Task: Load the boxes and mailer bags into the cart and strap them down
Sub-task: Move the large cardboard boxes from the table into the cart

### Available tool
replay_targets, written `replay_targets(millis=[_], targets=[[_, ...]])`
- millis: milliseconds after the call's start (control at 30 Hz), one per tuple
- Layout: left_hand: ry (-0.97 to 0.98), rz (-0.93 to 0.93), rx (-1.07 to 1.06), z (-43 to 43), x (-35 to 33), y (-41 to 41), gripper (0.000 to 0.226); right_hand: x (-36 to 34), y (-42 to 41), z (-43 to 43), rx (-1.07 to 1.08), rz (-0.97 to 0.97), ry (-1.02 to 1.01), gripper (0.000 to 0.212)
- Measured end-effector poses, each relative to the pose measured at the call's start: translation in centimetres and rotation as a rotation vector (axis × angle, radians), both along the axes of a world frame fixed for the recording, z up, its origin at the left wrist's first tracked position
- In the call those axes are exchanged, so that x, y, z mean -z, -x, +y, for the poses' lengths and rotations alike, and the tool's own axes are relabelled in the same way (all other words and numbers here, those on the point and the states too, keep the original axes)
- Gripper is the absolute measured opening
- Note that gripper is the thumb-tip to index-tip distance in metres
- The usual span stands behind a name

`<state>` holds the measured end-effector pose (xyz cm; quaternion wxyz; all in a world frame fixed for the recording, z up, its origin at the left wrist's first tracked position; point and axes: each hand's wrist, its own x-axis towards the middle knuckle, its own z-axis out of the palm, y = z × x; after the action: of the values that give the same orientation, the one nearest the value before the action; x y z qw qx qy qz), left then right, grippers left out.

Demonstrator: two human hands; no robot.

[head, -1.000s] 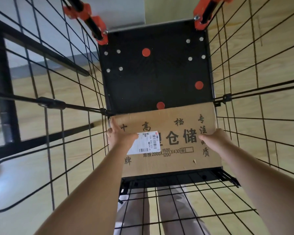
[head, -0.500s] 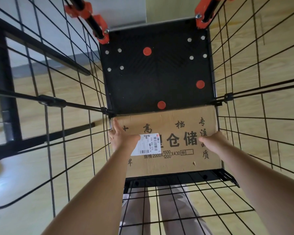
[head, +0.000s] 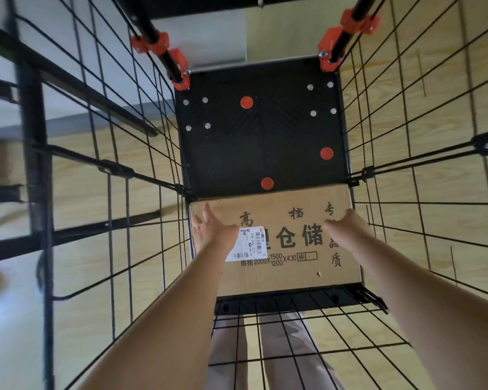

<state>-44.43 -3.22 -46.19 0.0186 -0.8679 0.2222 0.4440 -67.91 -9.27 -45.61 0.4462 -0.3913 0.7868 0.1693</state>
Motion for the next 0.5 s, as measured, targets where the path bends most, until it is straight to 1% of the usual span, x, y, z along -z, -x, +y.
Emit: replay_targets(millis=[167, 333, 400, 500], targets=[[0.011, 0.007, 0.143, -1.3, -3.2, 0.5, 0.075, -4.1, -1.4, -1.0, -0.258, -0.023, 0.081, 0.049], [0.054, -0.011, 0.329, -2.3, -8.1, 1.3, 0.059, -8.5, -3.2, -1.8, -0.377, -0.006, 0.158, 0.03], [0.064, -0.034, 0.403, -2.6, -10.5, 1.4, 0.052, -10.6, -4.3, -2.1, -0.462, 0.019, 0.183, 0.023], [0.09, -0.043, 0.45, -2.7, -14.3, 1.2, 0.051, -14.3, -5.9, -2.3, -0.574, 0.037, 0.239, 0.015]])
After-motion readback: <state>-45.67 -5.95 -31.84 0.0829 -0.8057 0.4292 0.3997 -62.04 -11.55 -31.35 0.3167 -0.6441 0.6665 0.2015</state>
